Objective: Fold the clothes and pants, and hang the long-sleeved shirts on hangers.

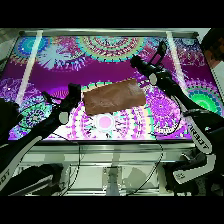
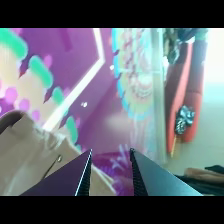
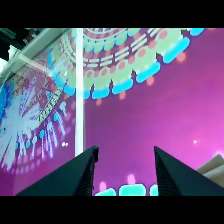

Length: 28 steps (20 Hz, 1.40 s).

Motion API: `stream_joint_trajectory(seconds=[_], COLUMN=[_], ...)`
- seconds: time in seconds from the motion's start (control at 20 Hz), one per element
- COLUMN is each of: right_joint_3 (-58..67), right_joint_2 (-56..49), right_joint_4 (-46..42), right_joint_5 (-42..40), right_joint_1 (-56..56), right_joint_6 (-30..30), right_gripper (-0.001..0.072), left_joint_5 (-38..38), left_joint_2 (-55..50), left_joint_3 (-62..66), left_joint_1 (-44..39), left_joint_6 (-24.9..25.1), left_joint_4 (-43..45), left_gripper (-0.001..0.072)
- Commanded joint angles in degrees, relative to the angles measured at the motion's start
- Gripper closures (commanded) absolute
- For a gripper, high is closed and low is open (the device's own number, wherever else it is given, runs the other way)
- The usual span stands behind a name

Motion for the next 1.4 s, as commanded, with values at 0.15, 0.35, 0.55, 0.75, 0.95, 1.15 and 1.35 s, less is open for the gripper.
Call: stream_joint_trajectory(seconds=[0.15,0.35,0.55,0.75,0.95,1.15,1.35], right_joint_3=[7.23,9.09,4.61,-1.29,-3.58,-3.58,-3.32], right_joint_2=[0.83,2.93,2.05,-2.12,-3.19,-3.28,-5.25], right_joint_4=[-1.70,5.49,45.53,61.29,42.21,37.29,42.99], right_joint_5=[19.12,35.82,50.75,73.09,68.91,71.76,72.02], right_joint_1=[-5.60,-13.55,-24.94,-33.66,-34.77,-32.85,-30.51], right_joint_6=[-1.79,-23.91,-53.62,-64.11,-46.12,-43.56,-45.46], right_gripper=[0.0615,0.0707,0.0707,0.0701,0.0016,0.0021,0.0026], left_joint_5=[4.11,5.66,3.37,2.23,2.23,2.23,2.25], left_joint_2=[2.58,8.98,16.11,21.05,22.40,22.38,22.38], left_joint_3=[0.00,0.11,0.11,0.11,0.11,0.11,0.11], left_joint_1=[0.44,1.55,1.18,1.16,1.16,1.16,1.16], left_joint_6=[0.11,0.09,-2.16,-2.25,-2.29,-2.29,-2.29], left_joint_4=[10.19,36.30,42.01,44.17,44.15,44.15,44.15], left_gripper=[0.0687,0.0694,0.0693,0.0693,0.0693,0.0693,0.0693])
